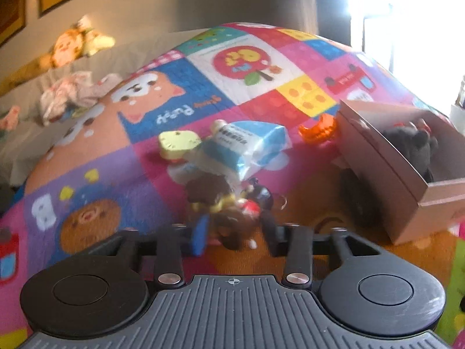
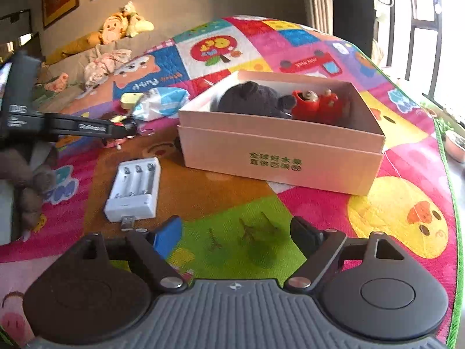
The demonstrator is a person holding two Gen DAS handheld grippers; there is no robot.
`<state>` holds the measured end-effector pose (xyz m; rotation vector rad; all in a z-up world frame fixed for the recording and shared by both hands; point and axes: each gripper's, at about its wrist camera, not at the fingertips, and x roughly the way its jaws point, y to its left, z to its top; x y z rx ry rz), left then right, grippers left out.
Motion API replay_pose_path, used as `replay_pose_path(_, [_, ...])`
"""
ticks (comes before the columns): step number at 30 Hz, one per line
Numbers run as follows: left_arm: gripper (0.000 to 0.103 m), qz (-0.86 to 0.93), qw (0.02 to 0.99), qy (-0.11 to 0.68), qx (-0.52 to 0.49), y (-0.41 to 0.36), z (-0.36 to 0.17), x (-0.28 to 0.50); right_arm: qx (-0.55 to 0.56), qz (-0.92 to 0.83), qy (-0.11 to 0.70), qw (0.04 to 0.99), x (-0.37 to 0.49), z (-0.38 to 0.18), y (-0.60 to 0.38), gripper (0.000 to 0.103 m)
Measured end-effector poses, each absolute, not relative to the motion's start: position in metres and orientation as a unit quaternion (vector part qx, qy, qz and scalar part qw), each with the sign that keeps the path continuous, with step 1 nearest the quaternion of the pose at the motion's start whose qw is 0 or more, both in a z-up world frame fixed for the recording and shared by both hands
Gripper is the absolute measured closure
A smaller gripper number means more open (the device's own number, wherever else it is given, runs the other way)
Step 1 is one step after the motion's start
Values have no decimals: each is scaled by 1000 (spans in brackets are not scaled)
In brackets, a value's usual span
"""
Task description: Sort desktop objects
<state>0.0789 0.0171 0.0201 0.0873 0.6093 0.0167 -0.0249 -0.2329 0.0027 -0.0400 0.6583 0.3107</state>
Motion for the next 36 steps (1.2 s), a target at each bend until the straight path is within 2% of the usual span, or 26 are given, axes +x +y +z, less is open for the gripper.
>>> replay_pose_path(4, [68,-9,951,287,112,12,26,59,14,150,331,931,-20,1,-243,16])
replay_pose_path(8, [68,-24,939,276,205,6,26,16,39,150,334,930,-18,0,-250,9])
replay_pose_path(11, [63,-58,932,289,211,5,25,-10,39,155,331,930,-20,0,-249,5])
replay_pose_path(12, [59,-74,931,296,199,5,25,-17,39,156,331,930,-20,0,-249,4])
replay_pose_path(13, [50,-92,931,301,183,6,27,-23,39,157,331,930,-20,0,-249,3])
replay_pose_path(16, [33,-145,931,307,134,6,29,-34,39,157,333,929,-20,0,-248,1])
replay_pose_path(19, [21,-149,935,299,119,4,30,-31,40,158,335,928,-20,0,-248,0])
replay_pose_path(21, [17,-131,939,299,108,6,29,-22,41,160,338,927,-19,-1,-248,0])
replay_pose_path(32, [17,-79,932,354,33,23,9,33,37,166,357,919,-15,-3,-247,0])
replay_pose_path(36, [27,-71,933,351,21,28,10,32,13,165,360,918,-16,-4,-241,0])
